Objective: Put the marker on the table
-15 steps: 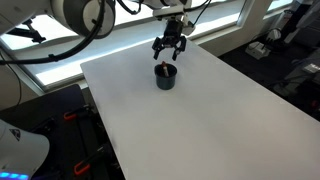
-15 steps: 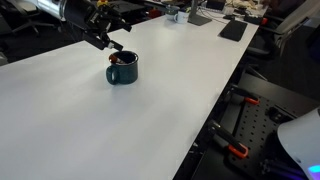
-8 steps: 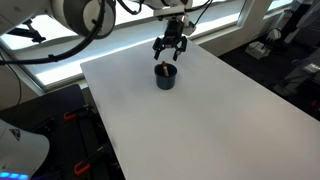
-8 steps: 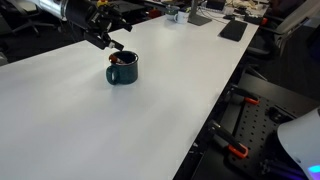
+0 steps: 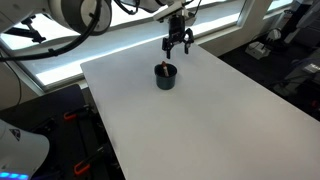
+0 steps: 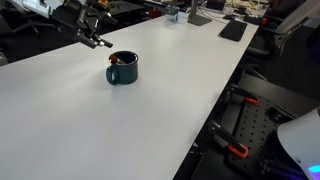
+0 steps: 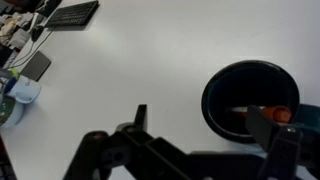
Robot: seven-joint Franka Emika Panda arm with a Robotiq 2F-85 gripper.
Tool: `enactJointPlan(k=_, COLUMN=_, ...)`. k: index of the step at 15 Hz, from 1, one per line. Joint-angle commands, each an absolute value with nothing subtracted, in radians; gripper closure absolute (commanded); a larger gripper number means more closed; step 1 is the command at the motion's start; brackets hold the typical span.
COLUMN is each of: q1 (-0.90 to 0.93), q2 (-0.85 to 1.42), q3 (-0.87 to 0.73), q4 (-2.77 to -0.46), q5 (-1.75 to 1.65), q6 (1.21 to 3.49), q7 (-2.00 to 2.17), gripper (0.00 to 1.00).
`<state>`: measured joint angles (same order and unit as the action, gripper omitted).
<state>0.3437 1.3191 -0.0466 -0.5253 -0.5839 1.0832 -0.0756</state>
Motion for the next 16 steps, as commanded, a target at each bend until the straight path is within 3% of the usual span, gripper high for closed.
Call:
enactJointPlan(k=1, q1=0.397, q2=1.348, q3=-0.073, q4=-0.508, q5=-0.638, q6=1.174, q7=0.006, gripper=0.0)
enactJointPlan(k=16, q1=0.435, q2=1.332, q3=-0.044, q4=-0.538, q5=-0.632, q6=1.115, q7=-0.047, gripper=0.0)
